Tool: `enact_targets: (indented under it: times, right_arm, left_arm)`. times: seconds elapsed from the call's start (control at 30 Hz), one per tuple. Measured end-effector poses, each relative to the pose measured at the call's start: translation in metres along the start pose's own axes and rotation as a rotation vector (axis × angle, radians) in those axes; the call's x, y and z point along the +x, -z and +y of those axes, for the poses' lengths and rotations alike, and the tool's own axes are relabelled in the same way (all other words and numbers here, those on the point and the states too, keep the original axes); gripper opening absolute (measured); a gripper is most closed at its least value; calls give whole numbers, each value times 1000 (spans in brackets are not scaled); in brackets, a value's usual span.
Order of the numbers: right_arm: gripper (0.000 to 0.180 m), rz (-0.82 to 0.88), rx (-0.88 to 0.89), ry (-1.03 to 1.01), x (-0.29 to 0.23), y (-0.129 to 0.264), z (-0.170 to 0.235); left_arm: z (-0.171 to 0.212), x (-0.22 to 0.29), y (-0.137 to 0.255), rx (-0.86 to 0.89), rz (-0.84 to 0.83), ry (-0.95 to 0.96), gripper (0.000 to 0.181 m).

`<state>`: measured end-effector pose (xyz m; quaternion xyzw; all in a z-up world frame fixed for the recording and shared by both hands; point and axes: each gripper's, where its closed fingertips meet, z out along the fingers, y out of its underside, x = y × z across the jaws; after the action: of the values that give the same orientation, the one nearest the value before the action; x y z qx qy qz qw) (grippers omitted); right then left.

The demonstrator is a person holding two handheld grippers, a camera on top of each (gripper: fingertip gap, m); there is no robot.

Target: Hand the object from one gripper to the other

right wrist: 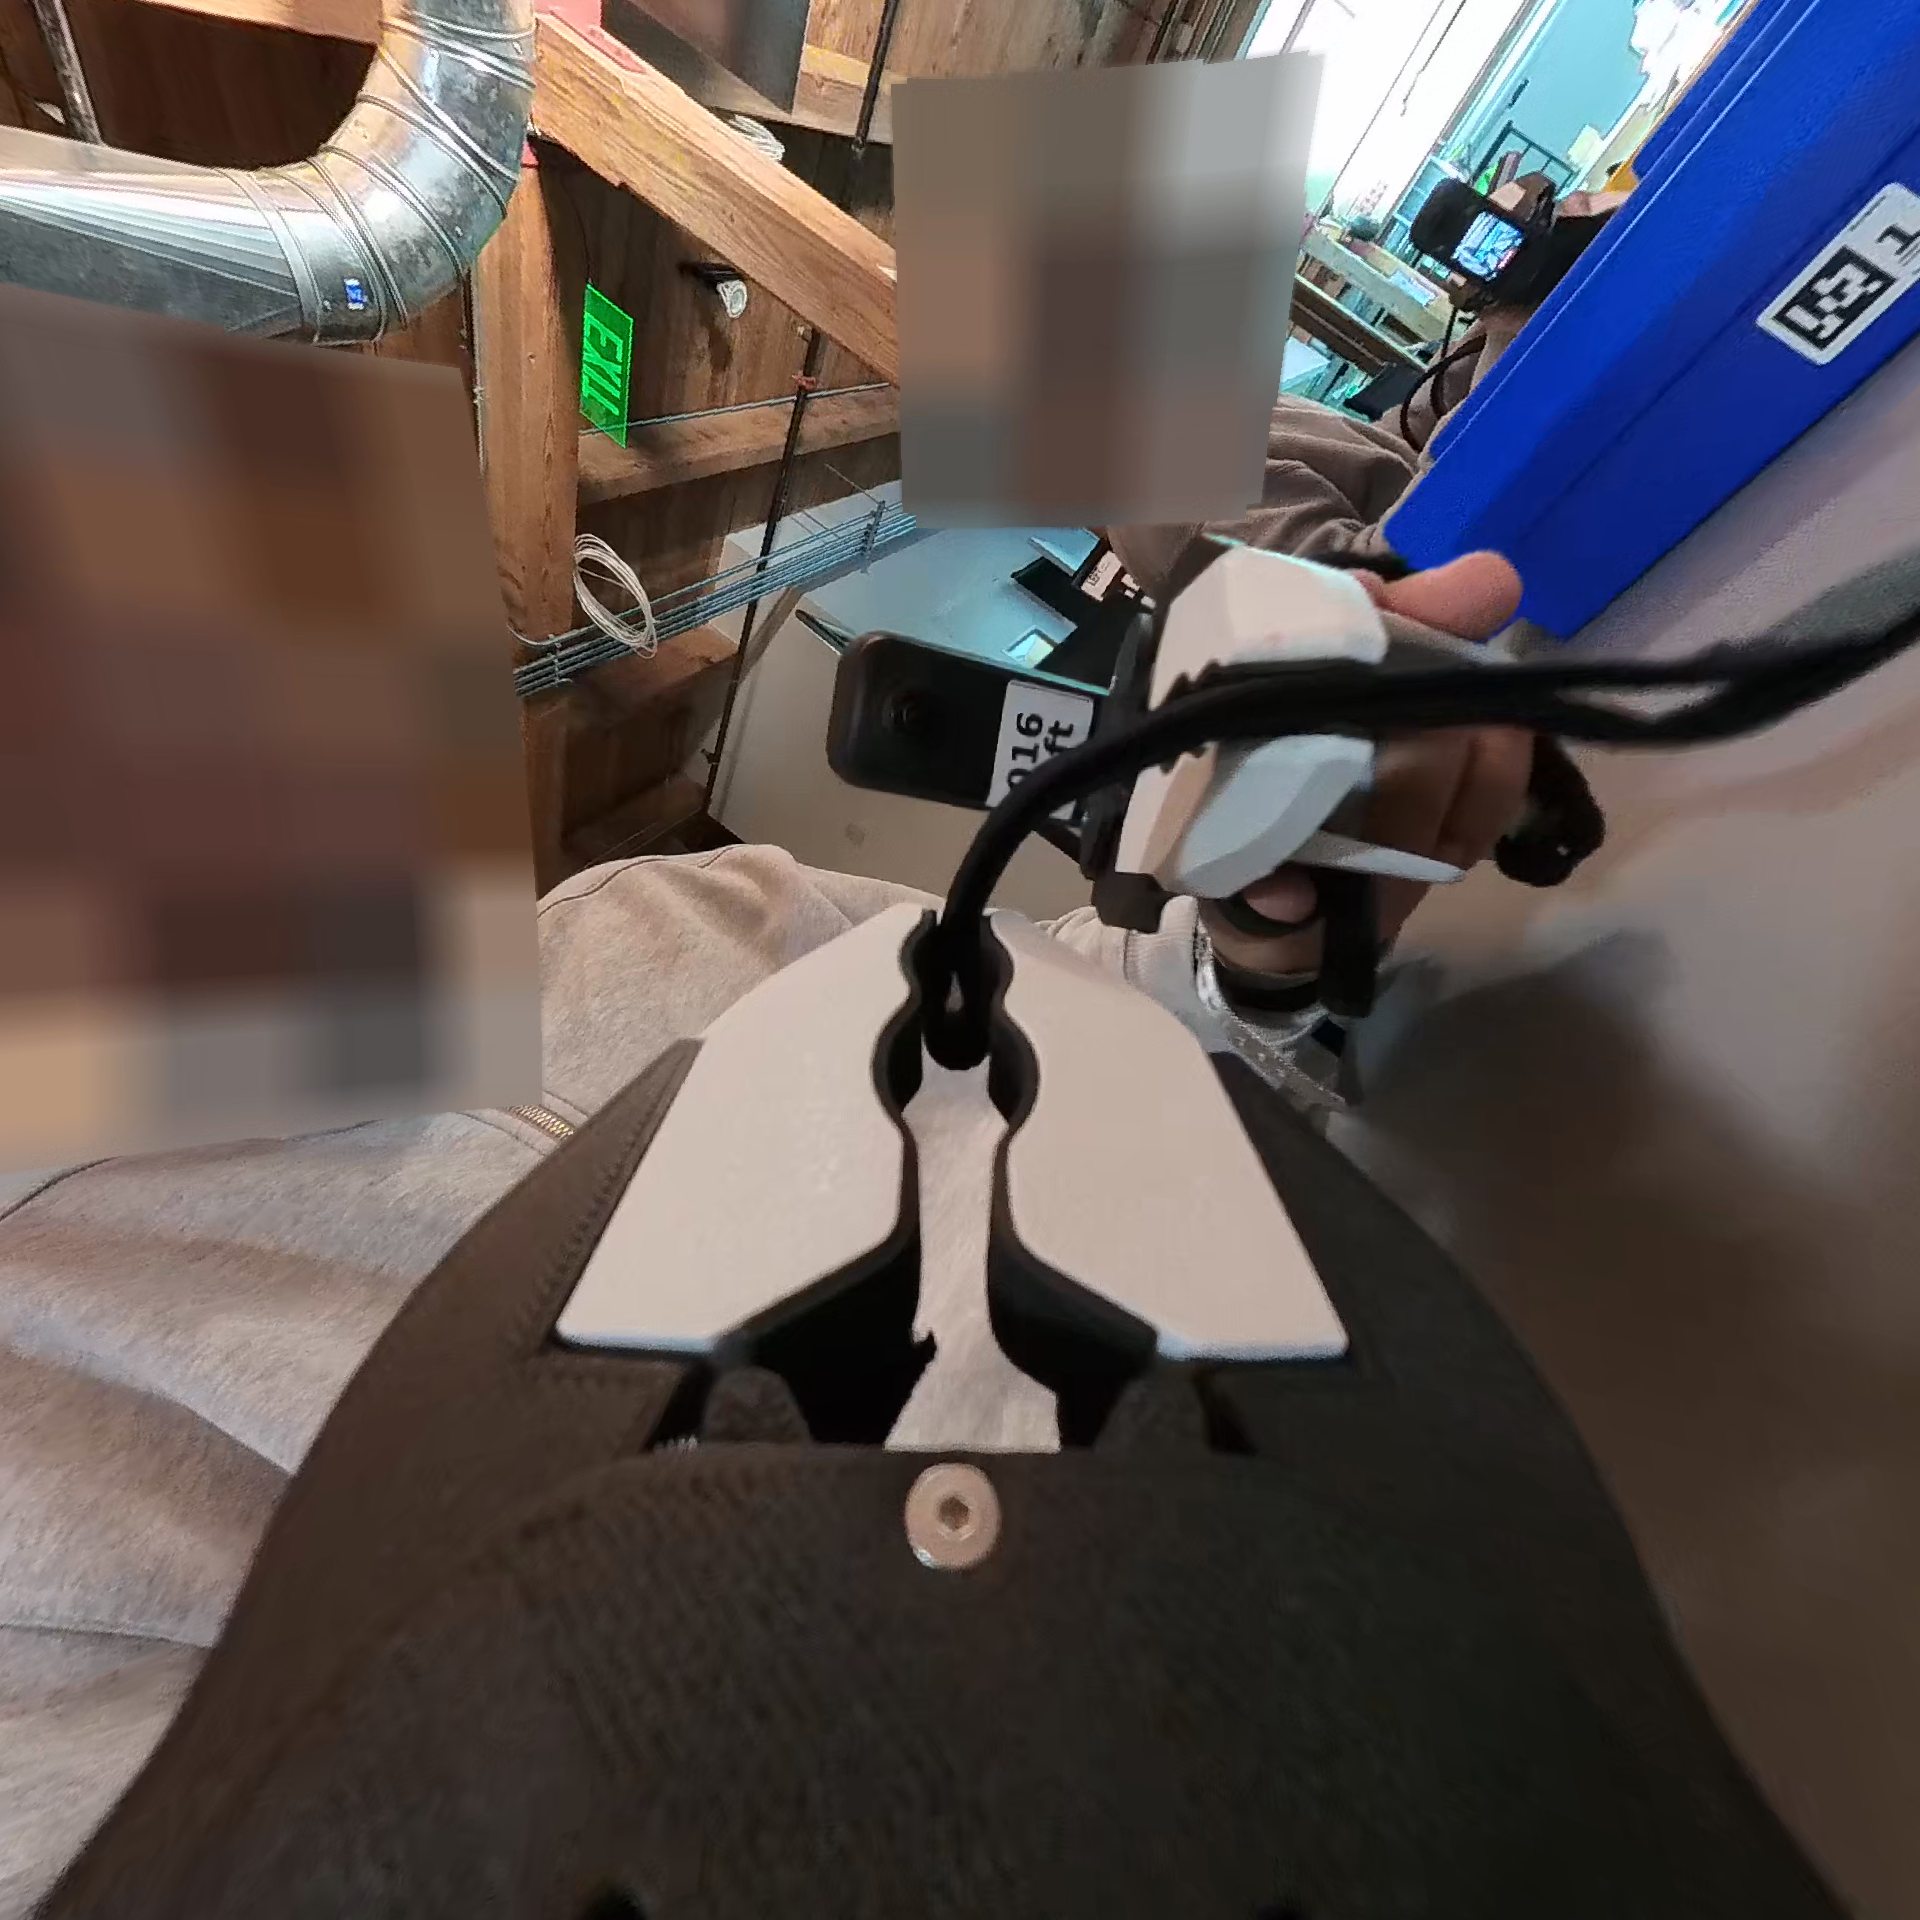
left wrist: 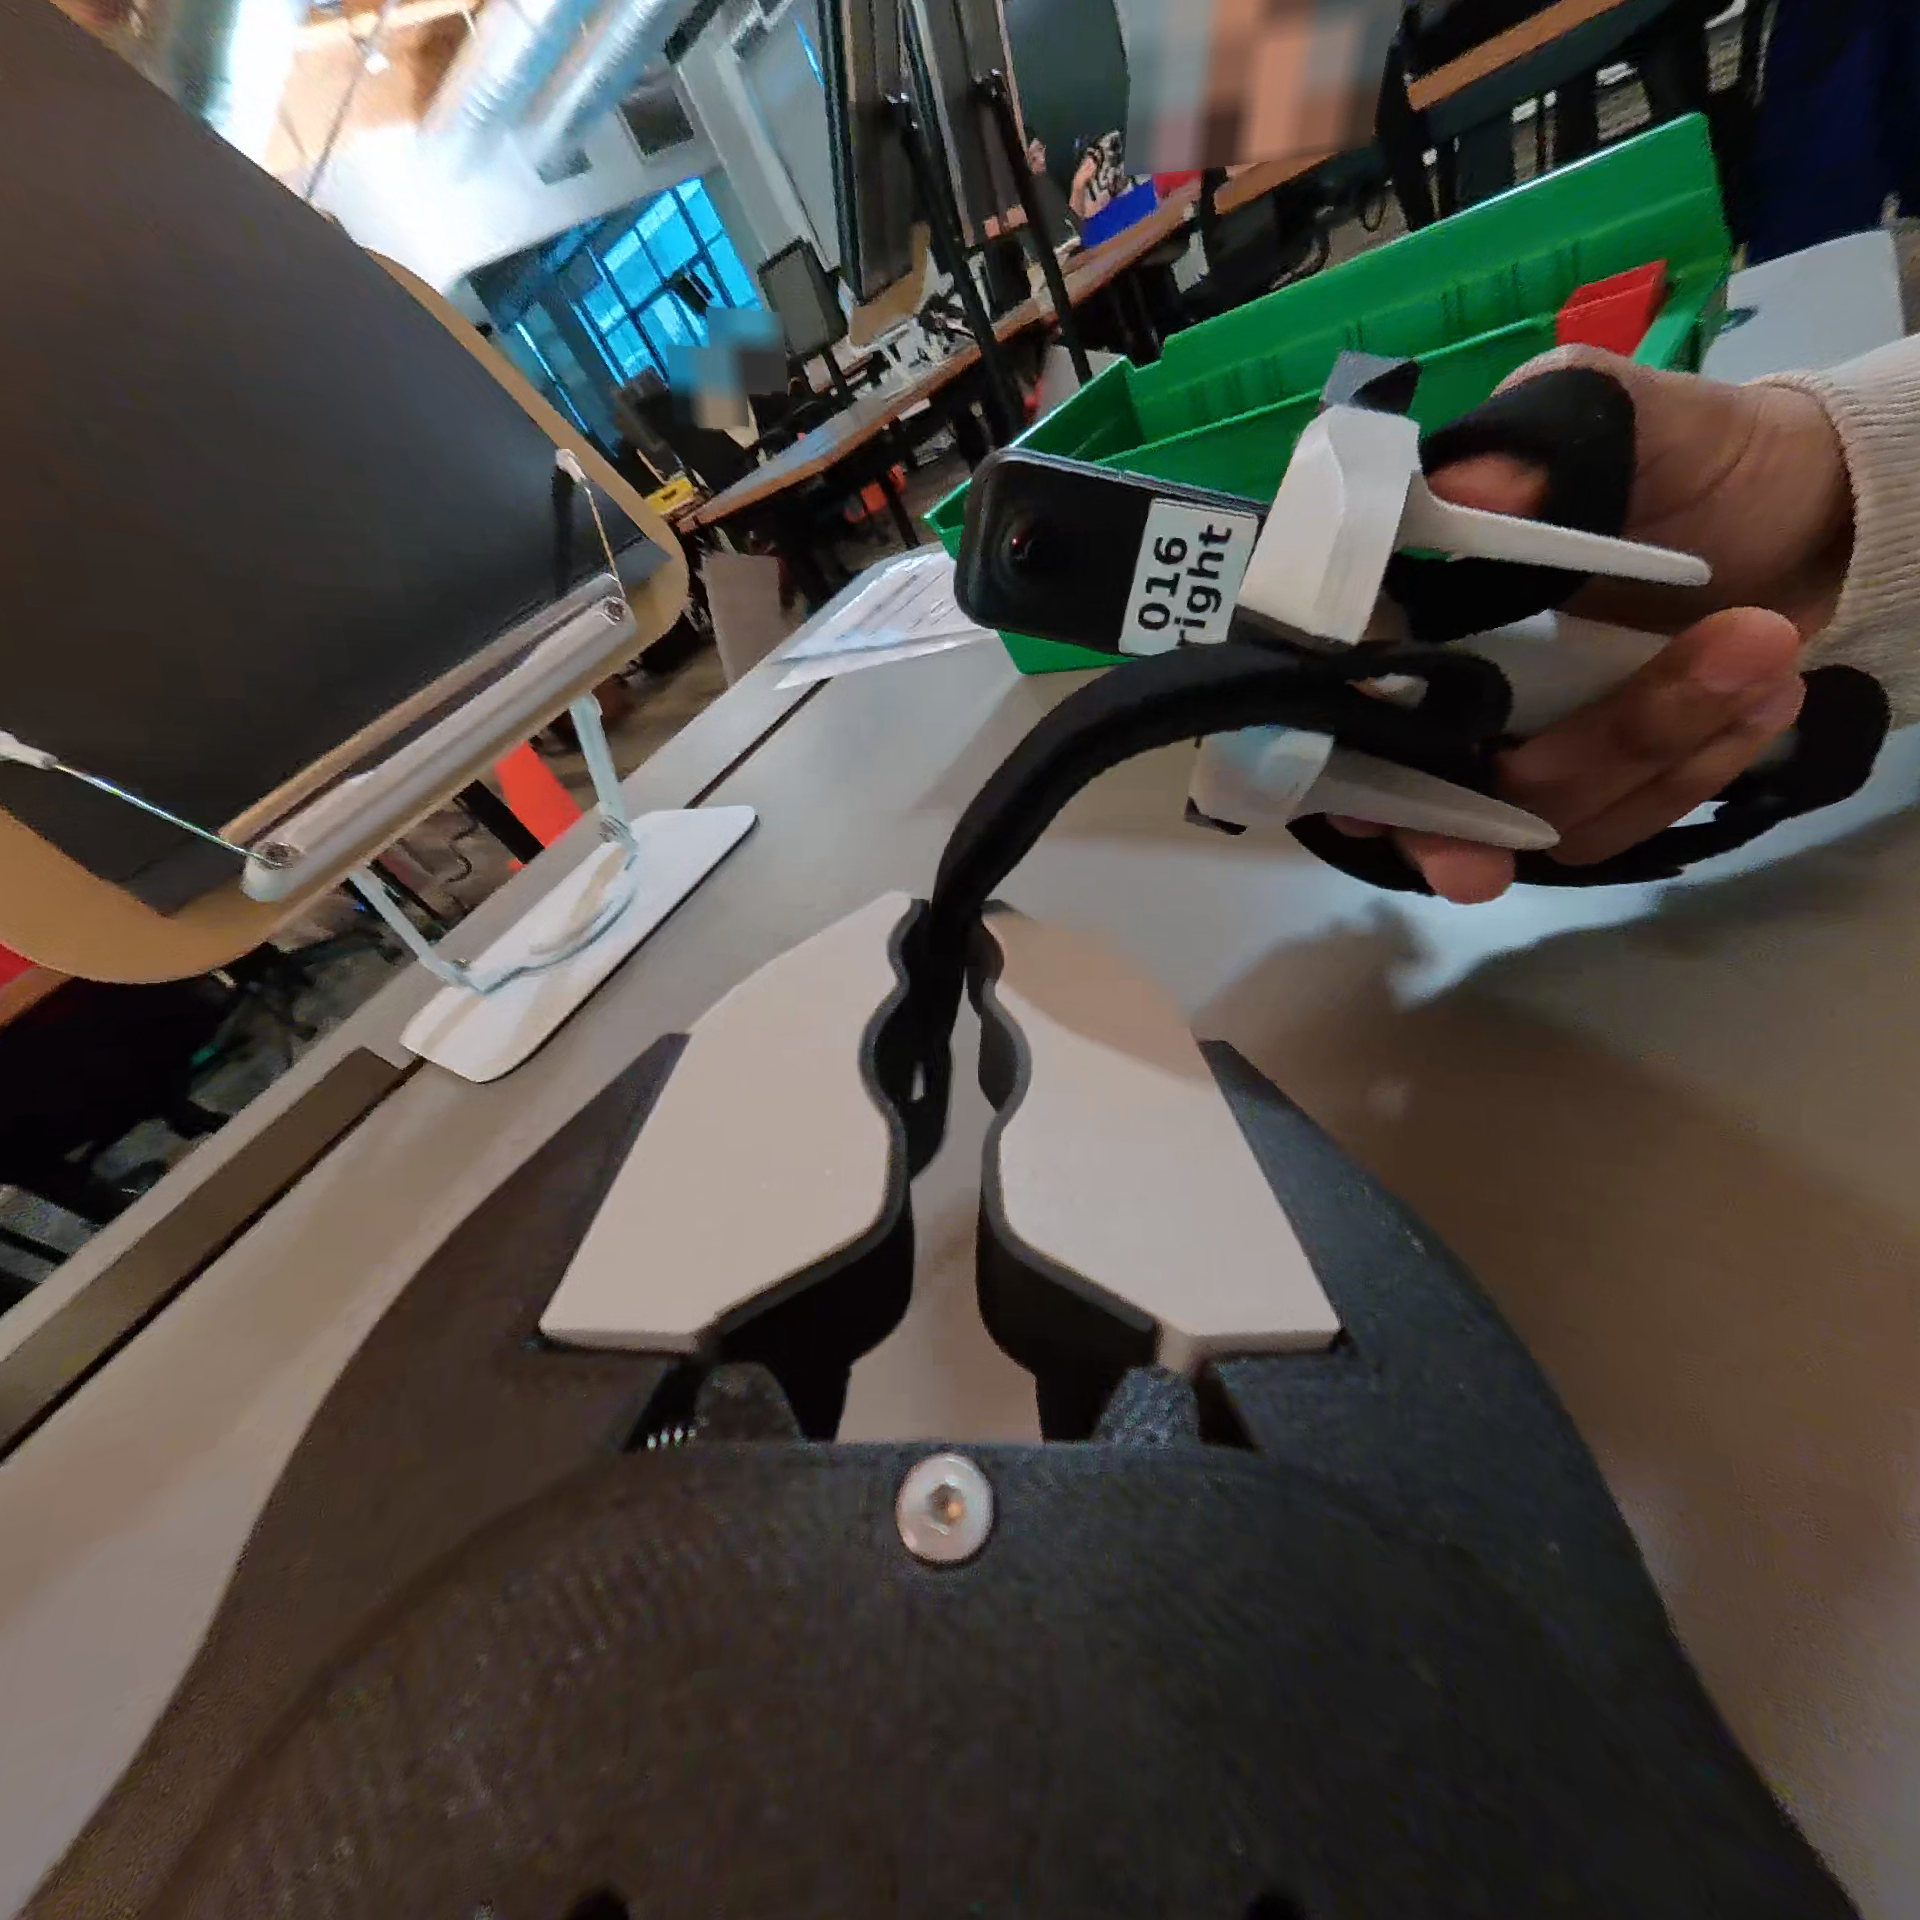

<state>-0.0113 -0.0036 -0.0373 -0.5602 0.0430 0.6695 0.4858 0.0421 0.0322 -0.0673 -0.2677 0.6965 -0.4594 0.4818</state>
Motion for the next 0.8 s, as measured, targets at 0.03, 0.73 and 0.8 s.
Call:
enact_targets:
  times: [0.03,0.73,0.8]
  right_arm:
    - [7,1,7,2,0,1,-1]
    - [48,578,51,624,43,19,-28]
    - [46,588,-10,643,48,13,-20]
  left_arm:
    - [-1,0,0,2,4,12,7]
    - [-33,-37,33,429,429,1025,6]
    - [-34,-35,34,437,472,1062,5]
